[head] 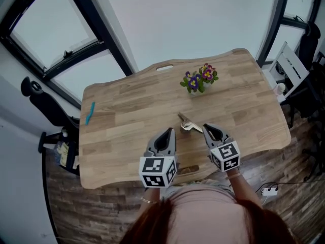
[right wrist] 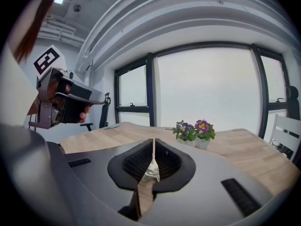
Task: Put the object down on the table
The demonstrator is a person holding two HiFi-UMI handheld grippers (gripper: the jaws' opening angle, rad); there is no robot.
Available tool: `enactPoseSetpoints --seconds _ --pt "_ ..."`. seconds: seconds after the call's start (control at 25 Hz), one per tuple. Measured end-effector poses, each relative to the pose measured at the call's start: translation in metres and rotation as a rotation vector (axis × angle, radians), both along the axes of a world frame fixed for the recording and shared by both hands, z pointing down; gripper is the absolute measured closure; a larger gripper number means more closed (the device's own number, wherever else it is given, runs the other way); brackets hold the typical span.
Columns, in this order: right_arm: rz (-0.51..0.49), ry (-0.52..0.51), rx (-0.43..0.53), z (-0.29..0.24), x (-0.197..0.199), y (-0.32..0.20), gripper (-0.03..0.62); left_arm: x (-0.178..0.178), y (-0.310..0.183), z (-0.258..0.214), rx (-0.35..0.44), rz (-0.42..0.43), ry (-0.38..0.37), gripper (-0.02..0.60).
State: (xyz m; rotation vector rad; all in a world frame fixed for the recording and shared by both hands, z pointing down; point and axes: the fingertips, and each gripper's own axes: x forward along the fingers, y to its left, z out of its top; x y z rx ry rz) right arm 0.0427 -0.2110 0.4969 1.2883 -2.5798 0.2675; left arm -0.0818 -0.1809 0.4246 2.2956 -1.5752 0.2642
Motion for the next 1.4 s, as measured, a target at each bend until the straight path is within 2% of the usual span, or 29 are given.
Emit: enactPoseSetpoints --seconds 0.44,0.76,1.0,1.4 --pt "0.056 -0.049 0.094 -0.045 0.039 0.019 0.592 0.022 0.024 -0.014 0.022 -0.011 -0.015 0.58" --pt "0.058 -0.074 0.171 -0.076 0.06 0.04 0.594 0.037 0.039 -0.02 0.025 -0.02 -0.032 0.58" --pt "0.035 -0.019 0.24 -0.089 0.072 0.058 0.594 0.051 0.046 -0.025 0.039 -0.031 -0.046 0.58" --pt "0.062 -0.087 0.261 -0.102 0.091 0.075 0.594 0.068 0.069 -0.033 0.057 -0.059 -0.069 0.58"
